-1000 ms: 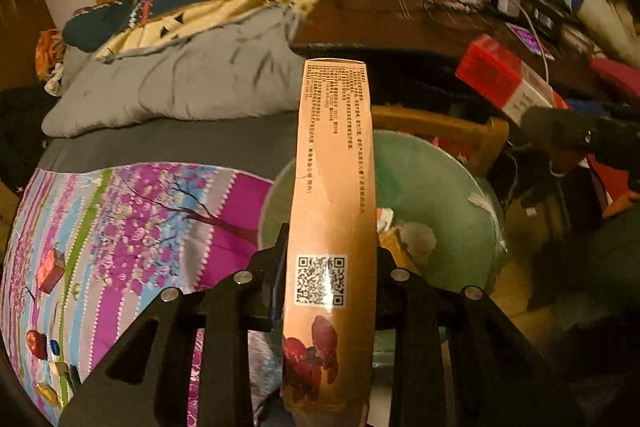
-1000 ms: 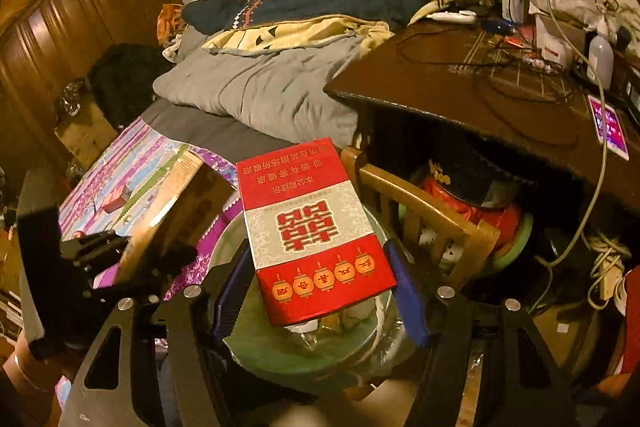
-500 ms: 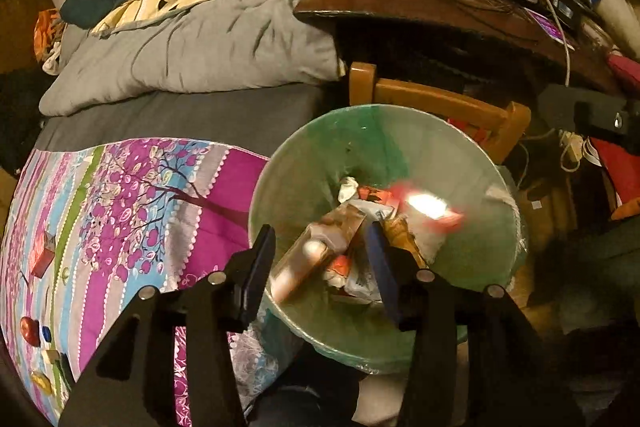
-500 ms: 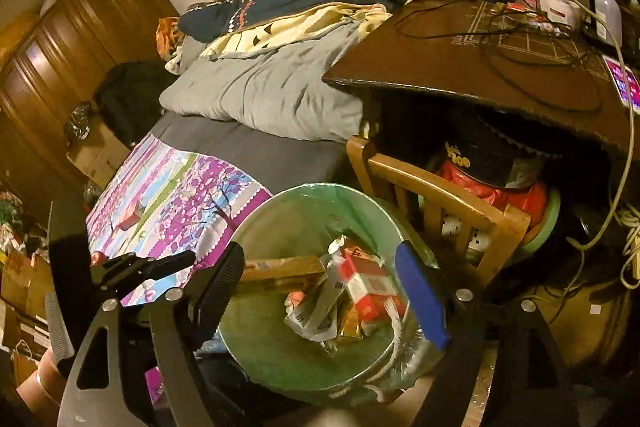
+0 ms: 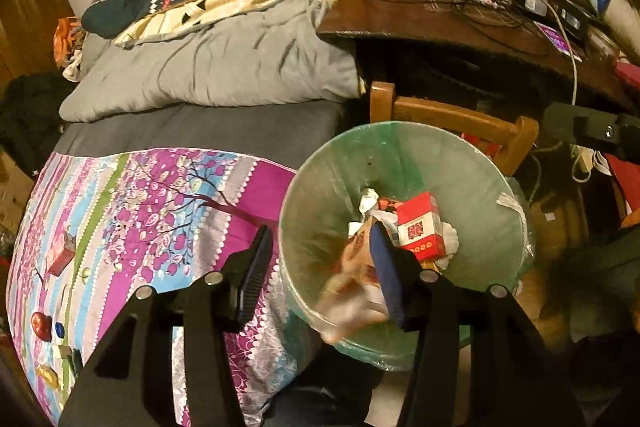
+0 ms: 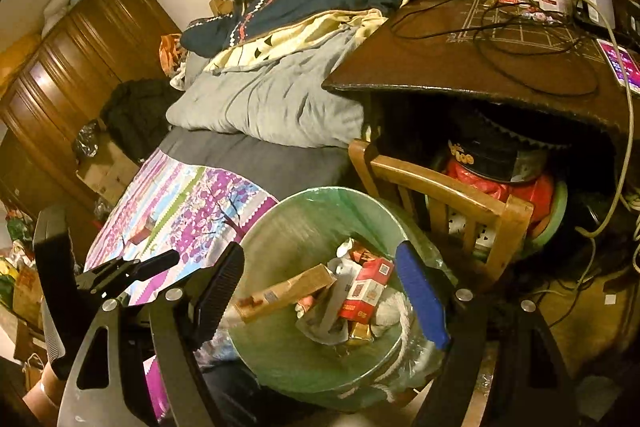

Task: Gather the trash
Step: 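Open both tools to drop the tan box and red box into the bin, then move both tools back over the trash on the bed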

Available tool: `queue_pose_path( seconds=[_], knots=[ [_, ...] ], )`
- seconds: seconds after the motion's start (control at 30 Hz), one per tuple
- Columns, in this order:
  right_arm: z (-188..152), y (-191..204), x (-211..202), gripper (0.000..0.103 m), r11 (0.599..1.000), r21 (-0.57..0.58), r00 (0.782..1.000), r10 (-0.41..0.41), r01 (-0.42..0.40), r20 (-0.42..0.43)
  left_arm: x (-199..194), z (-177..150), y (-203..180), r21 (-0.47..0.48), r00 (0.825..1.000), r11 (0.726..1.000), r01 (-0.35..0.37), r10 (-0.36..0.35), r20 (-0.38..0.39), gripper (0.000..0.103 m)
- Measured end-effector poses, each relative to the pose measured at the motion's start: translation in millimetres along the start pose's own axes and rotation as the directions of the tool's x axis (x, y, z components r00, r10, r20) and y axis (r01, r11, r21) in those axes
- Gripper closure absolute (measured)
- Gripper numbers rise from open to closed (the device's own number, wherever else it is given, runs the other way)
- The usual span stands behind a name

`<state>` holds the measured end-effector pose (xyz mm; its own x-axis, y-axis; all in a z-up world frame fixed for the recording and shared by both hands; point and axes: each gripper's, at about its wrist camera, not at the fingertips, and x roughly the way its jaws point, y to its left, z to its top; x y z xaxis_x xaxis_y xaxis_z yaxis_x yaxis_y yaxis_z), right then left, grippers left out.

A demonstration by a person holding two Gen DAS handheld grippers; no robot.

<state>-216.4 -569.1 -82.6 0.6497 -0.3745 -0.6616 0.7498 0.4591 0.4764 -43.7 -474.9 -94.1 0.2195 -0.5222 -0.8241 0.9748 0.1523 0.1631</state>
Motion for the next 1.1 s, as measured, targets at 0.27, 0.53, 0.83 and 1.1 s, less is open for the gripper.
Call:
queue_pose_path(
  seconds=[0.27,0.53,0.83,1.1],
  knots=[
    [-0.7,18.6,-5.3,0.024,0.999,-0.039,1.0,0.01,-0.008,0.029,-16.5,-5.2,17.1,-0.052,0.999,0.998,-0.03,0.032,0.038,0.051],
    [1.8,46.4,-5.2,0.023,0.996,-0.089,0.999,0.031,-0.027,0.042,-36.8,-23.0,57.2,-0.154,0.995,0.985,-0.072,0.082,0.059,0.051],
    [0.7,99.0,4.4,0.021,0.983,-0.178,0.998,0.049,-0.041,0.042,-64.8,-60.1,119.6,-0.311,0.983,0.94,-0.143,0.17,0.062,0.05],
    [-5.8,159.9,16.2,0.017,0.965,-0.251,0.994,0.09,-0.071,0.066,-88.7,-114.0,189.4,-0.468,0.952,0.84,-0.273,0.308,-0.003,0.048]
  ],
)
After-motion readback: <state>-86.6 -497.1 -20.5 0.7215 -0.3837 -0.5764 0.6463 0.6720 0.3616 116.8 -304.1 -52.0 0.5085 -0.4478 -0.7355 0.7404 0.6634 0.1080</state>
